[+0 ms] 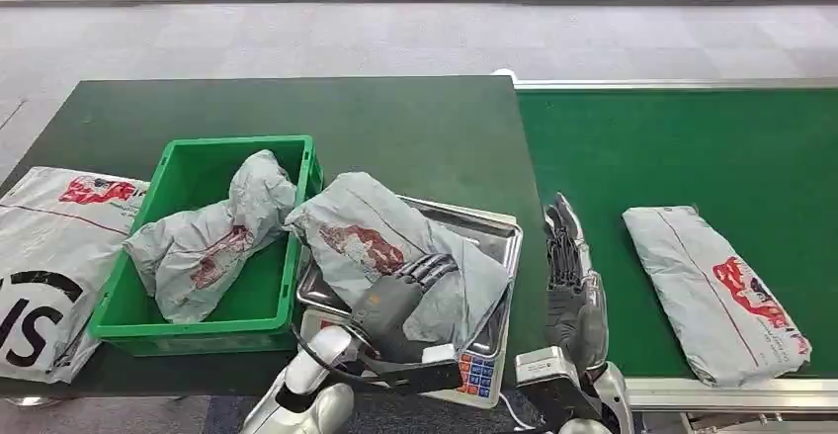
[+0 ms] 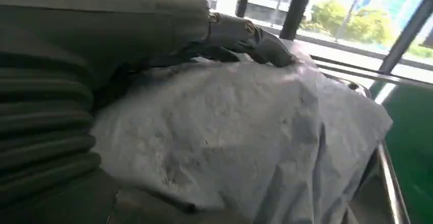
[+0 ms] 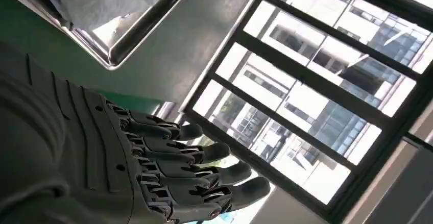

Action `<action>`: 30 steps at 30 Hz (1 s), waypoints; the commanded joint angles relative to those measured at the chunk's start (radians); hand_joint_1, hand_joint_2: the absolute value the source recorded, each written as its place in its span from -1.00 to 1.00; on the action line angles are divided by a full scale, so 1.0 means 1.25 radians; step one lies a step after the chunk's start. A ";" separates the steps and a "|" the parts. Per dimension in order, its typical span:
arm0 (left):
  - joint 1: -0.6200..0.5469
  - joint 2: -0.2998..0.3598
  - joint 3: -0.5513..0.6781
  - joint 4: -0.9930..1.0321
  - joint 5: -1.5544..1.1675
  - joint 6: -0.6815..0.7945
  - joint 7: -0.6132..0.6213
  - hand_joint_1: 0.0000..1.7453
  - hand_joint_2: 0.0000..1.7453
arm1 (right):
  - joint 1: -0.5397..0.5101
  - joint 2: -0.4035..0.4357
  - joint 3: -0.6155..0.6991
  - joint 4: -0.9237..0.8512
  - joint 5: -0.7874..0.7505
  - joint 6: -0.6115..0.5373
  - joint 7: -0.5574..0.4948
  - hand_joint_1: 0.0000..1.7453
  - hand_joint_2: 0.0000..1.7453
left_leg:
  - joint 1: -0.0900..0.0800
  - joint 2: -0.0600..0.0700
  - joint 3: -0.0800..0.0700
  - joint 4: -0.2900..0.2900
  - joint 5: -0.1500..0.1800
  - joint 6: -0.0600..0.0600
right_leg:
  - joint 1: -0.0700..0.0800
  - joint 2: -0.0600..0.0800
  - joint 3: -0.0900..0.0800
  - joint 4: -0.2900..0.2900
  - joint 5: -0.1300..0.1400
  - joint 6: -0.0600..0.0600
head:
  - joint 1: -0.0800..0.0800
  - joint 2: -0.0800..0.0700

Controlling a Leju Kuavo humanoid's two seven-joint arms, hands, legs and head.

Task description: Moved the parcel from conveyor to table for the left to box.

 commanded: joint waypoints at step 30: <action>-0.226 0.289 -0.360 -0.224 -0.422 0.228 0.477 1.00 1.00 | -0.016 0.038 -0.038 0.037 0.005 0.052 0.012 -1.00 -1.00 | 0.000 0.003 0.001 -0.004 0.002 -0.001 | 0.000 -0.001 0.001 -0.003 0.001 -0.002 | 0.000 0.000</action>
